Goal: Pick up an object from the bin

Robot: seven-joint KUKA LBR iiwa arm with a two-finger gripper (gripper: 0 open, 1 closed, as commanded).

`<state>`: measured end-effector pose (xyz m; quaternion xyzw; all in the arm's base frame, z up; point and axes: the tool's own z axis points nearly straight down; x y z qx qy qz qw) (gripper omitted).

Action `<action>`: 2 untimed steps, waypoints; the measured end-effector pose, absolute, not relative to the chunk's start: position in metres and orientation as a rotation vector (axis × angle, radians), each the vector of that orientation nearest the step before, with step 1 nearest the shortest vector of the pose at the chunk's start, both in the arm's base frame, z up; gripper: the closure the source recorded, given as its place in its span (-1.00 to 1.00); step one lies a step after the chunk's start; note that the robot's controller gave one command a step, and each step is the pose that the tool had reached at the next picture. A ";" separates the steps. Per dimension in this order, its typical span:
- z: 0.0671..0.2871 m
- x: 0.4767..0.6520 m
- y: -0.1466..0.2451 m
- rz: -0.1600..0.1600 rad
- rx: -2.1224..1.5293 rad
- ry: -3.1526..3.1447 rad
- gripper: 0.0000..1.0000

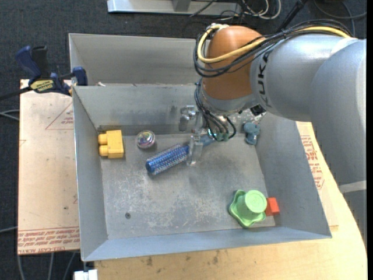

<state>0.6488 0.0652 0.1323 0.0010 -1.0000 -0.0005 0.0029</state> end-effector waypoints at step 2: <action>0.069 0.620 0.094 -0.002 0.208 -3.135 1.00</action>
Offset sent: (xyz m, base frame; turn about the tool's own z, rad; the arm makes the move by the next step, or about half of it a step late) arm -0.0288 0.0281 -0.0623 -0.1320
